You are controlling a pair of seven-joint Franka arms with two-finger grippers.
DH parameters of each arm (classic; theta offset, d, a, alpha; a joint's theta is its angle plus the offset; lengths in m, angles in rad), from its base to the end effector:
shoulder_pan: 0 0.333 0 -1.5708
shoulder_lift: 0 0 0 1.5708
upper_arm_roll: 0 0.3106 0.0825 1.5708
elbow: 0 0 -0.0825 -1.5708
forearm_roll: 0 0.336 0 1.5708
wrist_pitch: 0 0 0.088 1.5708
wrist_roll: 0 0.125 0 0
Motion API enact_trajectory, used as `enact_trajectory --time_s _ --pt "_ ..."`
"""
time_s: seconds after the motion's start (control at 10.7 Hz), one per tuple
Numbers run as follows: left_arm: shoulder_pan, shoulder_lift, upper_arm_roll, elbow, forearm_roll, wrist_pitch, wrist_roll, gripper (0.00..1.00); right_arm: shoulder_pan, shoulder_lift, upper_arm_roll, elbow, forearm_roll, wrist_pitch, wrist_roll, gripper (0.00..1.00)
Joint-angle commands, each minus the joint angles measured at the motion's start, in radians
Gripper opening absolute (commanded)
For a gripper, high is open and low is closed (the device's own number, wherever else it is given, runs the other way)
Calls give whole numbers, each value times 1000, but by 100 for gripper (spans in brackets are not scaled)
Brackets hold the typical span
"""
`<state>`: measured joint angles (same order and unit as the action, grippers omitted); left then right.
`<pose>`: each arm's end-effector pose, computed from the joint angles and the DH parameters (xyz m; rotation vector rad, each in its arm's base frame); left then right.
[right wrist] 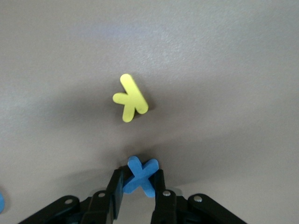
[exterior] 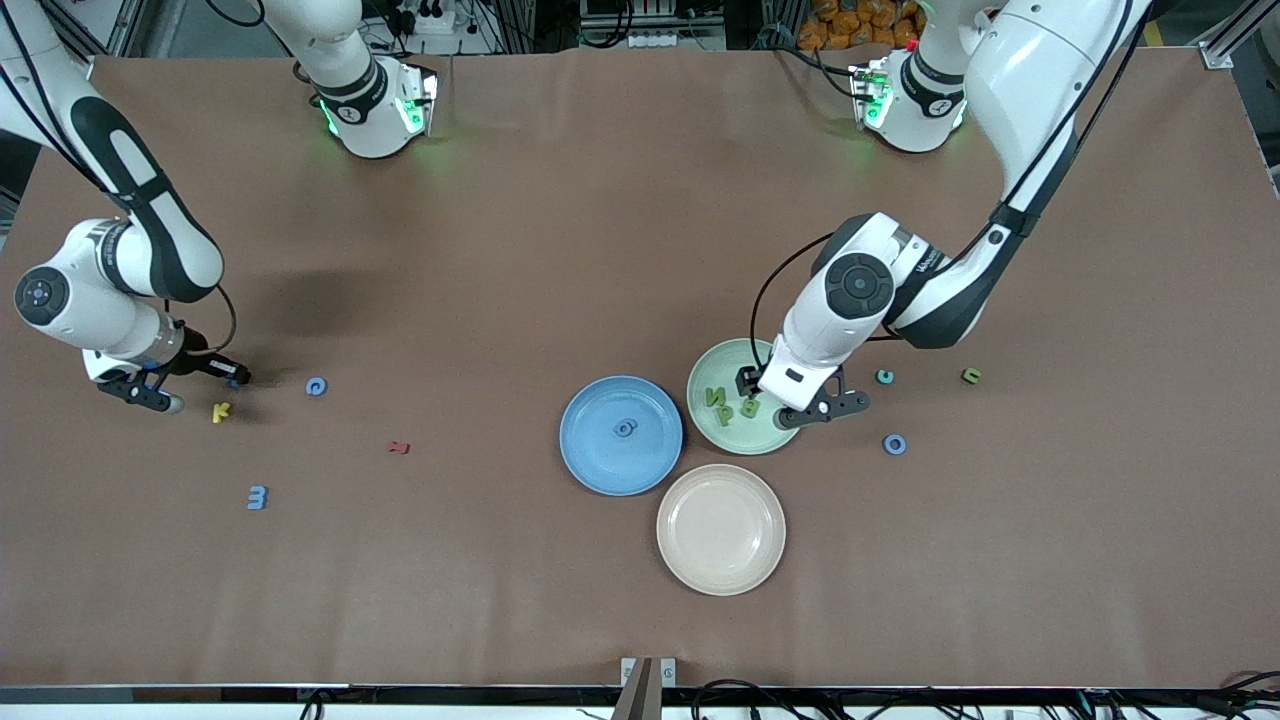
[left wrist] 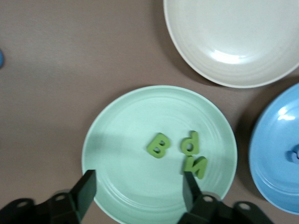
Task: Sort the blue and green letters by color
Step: 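Place the p on the green plate while the right gripper lifts the x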
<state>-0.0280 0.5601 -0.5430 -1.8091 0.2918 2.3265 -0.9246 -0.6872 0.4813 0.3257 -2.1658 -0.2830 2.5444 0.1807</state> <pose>0.5385 -0.3007 0.2824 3.0403 0.3543 -0.0027 0.4944 -0.1834 0.1932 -3.0921 0.5174 0.0970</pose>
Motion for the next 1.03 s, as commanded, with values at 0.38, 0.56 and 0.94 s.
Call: enact_trajectory --time_s 0.38,0.56,0.94 --pt "336 -150 -12 -145 70 -156 557 100 296 23 16 302 16 -395 291 0" --pt "432 -144 -12 -173 70 -127 743 100 401 23 19 380 25 -478 423 0" --pt "598 -135 -11 -335 72 100 1041 100 573 19 47 455 359 -507 542 0"
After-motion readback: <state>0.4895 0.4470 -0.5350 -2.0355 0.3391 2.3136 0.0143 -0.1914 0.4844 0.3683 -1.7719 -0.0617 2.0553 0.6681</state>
